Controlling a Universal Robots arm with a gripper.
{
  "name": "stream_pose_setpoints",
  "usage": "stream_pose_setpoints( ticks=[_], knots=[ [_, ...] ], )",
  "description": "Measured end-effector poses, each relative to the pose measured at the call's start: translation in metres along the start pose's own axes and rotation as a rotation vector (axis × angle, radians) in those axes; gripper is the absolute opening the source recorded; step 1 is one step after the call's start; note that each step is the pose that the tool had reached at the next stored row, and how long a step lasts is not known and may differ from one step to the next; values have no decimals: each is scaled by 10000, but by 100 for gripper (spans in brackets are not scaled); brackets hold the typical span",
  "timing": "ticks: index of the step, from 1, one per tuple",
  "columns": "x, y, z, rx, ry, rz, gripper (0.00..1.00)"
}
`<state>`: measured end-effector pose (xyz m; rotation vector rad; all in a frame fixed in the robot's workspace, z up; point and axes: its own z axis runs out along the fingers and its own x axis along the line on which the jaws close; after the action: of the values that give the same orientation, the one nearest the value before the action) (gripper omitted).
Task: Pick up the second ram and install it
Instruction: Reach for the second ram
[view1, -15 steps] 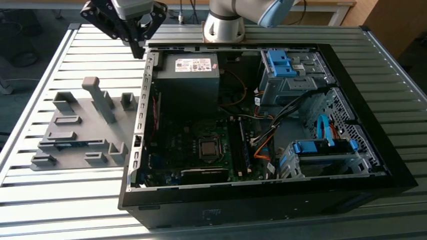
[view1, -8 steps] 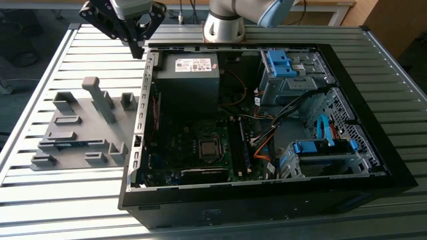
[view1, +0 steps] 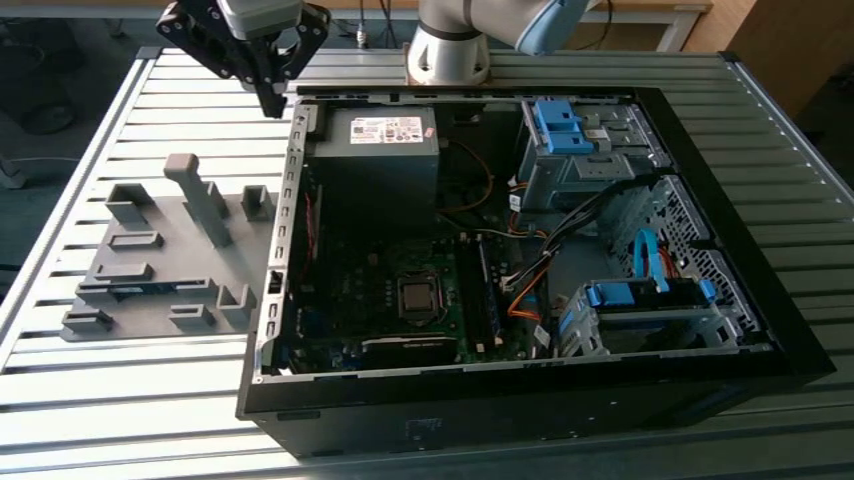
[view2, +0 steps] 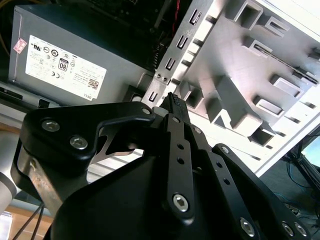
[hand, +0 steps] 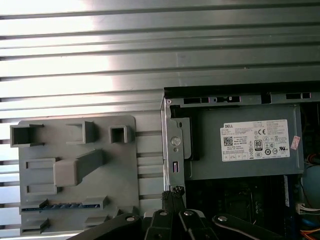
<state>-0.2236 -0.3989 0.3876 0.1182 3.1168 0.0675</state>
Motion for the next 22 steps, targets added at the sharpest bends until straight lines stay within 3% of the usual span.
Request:
stream_pose_setpoints(
  ticks=[8, 22],
  knots=[
    [24, -2, 0, 0, 0, 1, 11],
    [130, -10, -1, 0, 0, 0, 11]
  ],
)
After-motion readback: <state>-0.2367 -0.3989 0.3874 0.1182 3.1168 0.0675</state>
